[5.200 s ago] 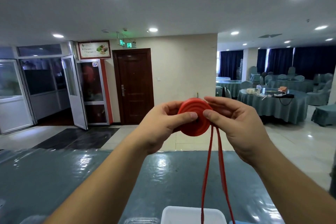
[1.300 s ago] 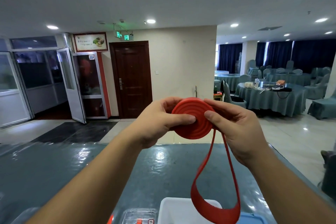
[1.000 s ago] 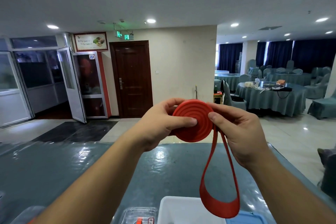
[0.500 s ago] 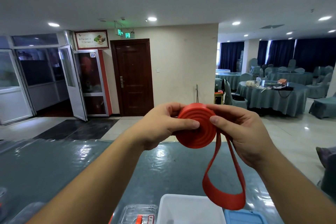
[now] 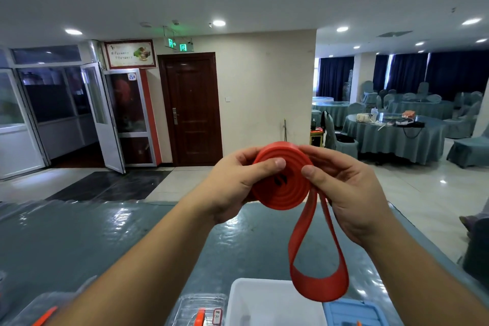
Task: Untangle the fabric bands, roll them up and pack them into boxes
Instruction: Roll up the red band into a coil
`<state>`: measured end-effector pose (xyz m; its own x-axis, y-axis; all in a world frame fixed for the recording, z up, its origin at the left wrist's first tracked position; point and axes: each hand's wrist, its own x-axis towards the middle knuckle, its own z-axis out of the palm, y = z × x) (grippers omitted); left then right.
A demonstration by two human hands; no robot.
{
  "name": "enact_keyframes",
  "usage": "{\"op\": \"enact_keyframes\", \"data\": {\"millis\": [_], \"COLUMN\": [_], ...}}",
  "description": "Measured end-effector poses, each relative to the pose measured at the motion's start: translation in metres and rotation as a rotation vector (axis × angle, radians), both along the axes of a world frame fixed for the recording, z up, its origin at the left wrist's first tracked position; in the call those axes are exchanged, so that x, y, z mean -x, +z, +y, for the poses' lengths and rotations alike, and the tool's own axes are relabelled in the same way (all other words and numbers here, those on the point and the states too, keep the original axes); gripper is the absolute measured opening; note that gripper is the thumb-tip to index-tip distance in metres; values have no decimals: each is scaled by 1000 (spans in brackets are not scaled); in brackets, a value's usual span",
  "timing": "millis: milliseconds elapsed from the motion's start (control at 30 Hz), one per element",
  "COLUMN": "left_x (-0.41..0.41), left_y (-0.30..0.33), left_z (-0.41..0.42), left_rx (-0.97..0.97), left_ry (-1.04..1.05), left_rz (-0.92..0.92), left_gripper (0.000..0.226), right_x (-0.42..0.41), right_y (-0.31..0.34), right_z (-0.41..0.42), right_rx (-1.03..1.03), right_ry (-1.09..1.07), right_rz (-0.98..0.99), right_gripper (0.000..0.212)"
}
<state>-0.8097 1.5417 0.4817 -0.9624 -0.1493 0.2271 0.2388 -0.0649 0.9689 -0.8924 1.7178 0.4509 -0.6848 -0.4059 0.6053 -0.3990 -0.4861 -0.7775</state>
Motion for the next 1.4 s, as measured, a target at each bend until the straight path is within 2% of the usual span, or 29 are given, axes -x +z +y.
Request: {"op": "enact_keyframes", "data": {"millis": [67, 100, 233, 300, 433, 533, 600, 733, 800, 833, 900, 933, 1033, 1133, 1233, 1300, 1400], "left_x": [2, 3, 3, 2, 4, 8, 8, 2, 0, 0, 1, 1, 2, -1, -4, -5, -5], "left_y": [-3, -4, -1, 1, -6, -14, -15, -6, -4, -5, -9, -12, -15, -9, -2, -1, -2], "left_z": [3, 3, -8, -12, -3, 2, 1, -7, -7, -7, -4, -3, -1, -4, -8, -7, -5], "left_rx": [-51, -39, 187, 254, 80, -28, 5, 192, 175, 141, 66, 32, 5, 125, 188, 163, 83], "left_ry": [19, 25, -3, -15, 9, 44, 35, -19, -13, -4, 15, 21, 29, 5, -4, 14, 34], "left_rz": [26, 29, -46, -74, -9, 18, -6, -107, -108, -96, -62, -47, -29, -70, -108, -89, -50], "left_gripper": [44, 44, 40, 37, 35, 37, 34, 29, 26, 26, 26, 28, 38, 35, 31, 32, 38], "right_x": [2, 3, 4, 3, 2, 3, 5, 6, 5, 5, 5, 5, 7, 8, 7, 6, 5], "right_y": [-2, -3, -1, -1, -4, -9, -11, -12, -10, -10, -9, -9, -4, 1, 5, 4, -1], "right_z": [-2, -3, 3, 3, -5, -7, -4, 0, 0, -1, -1, -1, 3, 10, 12, 10, 8], "right_rx": [49, 59, -40, -93, 59, 106, 88, -30, -21, -8, 11, 21, 17, -95, -194, -154, -77], "right_ry": [10, 9, 16, -2, -18, -38, -32, -57, -45, -23, 1, -5, -39, -32, -47, -15, 50], "right_rz": [-52, -73, -62, -23, -100, -148, -151, -84, -93, -104, -103, -103, -83, -8, 57, 14, -32], "right_gripper": [64, 66, 31, 30, 30, 38, 37, 30, 26, 28, 50, 54, 38, 37, 38, 40, 57]}}
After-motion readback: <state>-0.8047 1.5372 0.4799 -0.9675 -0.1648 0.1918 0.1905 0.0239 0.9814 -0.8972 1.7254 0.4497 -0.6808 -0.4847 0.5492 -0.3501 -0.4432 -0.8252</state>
